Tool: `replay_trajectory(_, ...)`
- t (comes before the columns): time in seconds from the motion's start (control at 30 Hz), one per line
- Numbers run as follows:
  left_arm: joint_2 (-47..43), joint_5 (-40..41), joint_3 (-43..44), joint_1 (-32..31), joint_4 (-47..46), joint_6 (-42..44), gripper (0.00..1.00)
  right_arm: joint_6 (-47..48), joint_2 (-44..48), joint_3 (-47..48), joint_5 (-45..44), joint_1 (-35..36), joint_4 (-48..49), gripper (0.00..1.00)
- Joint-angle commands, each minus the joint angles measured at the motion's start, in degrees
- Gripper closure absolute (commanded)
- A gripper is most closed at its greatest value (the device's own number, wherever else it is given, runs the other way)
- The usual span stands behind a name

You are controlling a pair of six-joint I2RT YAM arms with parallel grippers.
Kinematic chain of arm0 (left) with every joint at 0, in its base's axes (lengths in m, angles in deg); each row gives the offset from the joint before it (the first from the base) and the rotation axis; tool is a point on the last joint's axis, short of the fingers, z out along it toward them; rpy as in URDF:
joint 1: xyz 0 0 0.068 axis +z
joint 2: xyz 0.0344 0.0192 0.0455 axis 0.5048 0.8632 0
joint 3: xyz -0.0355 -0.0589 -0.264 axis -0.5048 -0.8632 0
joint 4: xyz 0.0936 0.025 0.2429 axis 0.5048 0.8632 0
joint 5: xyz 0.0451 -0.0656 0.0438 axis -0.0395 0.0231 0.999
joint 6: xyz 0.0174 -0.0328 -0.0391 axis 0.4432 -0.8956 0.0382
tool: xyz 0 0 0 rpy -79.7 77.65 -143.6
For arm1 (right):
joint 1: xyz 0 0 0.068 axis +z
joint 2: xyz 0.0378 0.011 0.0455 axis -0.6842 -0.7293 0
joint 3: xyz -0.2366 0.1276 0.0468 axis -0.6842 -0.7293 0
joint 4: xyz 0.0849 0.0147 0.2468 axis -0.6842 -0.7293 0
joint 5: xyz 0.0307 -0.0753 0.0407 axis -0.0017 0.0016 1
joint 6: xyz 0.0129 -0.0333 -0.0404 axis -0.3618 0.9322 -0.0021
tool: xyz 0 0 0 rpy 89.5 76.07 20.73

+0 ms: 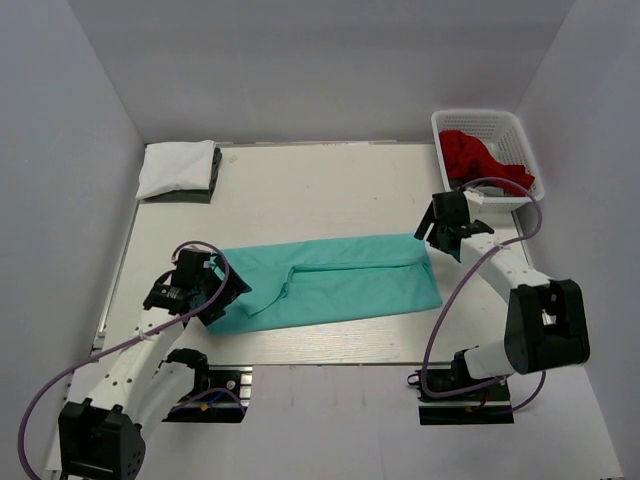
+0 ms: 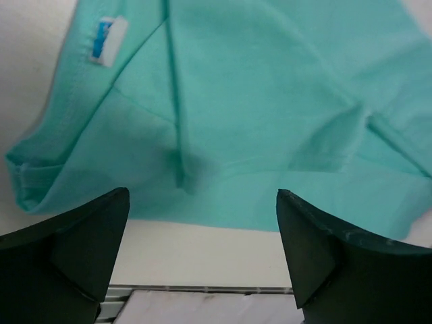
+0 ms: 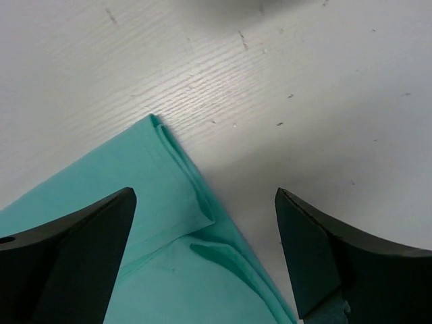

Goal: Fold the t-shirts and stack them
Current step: Fold the other side of the tshirt into a rectangle

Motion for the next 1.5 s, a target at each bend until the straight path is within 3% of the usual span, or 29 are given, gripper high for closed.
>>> replay_trajectory(0.0, -1.6, -1.2, 3.7, -0.2, -3.4, 1.1, 0.00, 1.8, 4.2, -0.4, 3.8, -0.1, 1.8, 0.10)
replay_trajectory(0.13, 5.4, -3.4, 3.7, -0.2, -12.4, 1.8, 0.00, 6.0, 4.0, -0.9, 15.1, 0.3, 7.4, 0.10)
replay_trajectory(0.37, 24.2, -16.4, 11.9, -2.1, -27.7, 5.3, 0.00, 5.8, -1.2, -0.2, 20.6, 1.4, 9.3, 0.10)
replay_trajectory(0.6, 31.3, -21.0, 12.5, -8.4, -36.2, 5.8, 0.00, 4.8, -4.5, -0.8, 26.3, 1.4, 12.0, 0.10)
replay_trajectory(0.87, 38.4, -19.2, 13.7, -15.6, -37.4, 5.8, 0.00, 4.4, -8.1, -0.6, 28.9, 1.4, 13.1, 0.10)
replay_trajectory(1.07, 43.5, -14.0, 14.9, -17.8, -31.5, 6.3, 0.00, 4.4, -9.5, -0.2, 28.0, 1.3, 12.2, 0.10)
replay_trajectory(1.27, 38.8, -5.1, 17.6, -19.0, -21.7, 7.9, 0.00, 4.6, -9.6, 0.2, 26.6, 1.3, 11.9, 0.10)
replay_trajectory(1.47, 25.6, -2.9, 18.4, -19.5, -19.8, 9.4, 0.00, 4.4, -7.9, -0.1, 25.8, 1.5, 11.5, 0.10)
